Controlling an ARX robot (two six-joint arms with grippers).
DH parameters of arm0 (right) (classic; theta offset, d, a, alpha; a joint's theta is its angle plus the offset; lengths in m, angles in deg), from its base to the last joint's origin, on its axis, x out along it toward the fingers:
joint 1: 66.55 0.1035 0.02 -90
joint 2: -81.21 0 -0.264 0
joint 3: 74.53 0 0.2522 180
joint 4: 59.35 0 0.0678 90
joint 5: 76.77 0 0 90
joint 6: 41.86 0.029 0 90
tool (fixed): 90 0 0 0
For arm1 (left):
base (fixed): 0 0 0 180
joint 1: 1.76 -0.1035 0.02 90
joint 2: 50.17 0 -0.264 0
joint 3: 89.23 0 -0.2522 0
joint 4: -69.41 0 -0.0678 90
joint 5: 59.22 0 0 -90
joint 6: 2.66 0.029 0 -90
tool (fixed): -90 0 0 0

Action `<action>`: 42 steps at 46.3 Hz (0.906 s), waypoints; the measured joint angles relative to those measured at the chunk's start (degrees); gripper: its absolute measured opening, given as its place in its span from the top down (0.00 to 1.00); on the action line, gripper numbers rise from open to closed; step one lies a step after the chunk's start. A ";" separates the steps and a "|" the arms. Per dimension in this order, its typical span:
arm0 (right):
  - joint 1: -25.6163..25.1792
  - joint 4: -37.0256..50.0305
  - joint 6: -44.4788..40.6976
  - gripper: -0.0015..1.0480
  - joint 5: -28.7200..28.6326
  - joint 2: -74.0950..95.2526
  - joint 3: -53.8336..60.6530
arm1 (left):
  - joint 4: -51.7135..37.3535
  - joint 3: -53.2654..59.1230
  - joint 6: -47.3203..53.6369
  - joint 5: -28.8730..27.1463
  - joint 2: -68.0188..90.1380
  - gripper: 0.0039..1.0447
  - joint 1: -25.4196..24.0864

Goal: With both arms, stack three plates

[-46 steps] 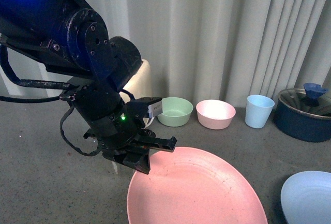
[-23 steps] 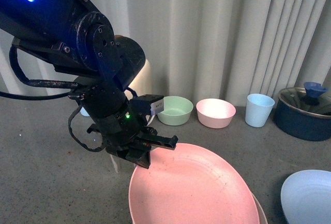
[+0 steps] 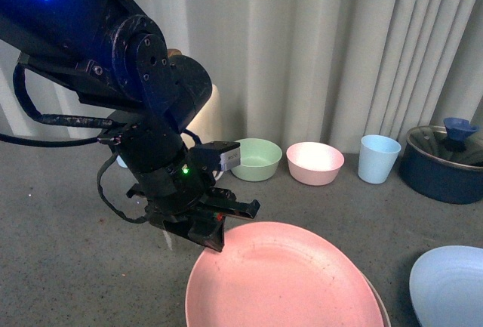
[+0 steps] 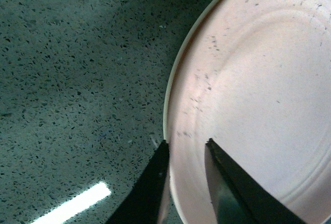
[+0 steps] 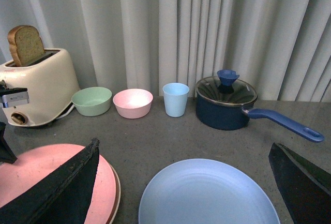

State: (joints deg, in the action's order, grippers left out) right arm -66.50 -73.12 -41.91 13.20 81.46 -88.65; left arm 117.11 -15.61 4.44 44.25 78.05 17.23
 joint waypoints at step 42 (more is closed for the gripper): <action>0.00 0.00 0.00 0.07 -0.02 0.00 0.00 | 5.73 1.75 1.99 2.99 -9.55 0.06 -5.18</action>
State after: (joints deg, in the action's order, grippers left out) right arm -66.50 -73.12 -41.91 13.18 81.46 -88.65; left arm 122.83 -13.86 6.43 47.25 68.50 12.05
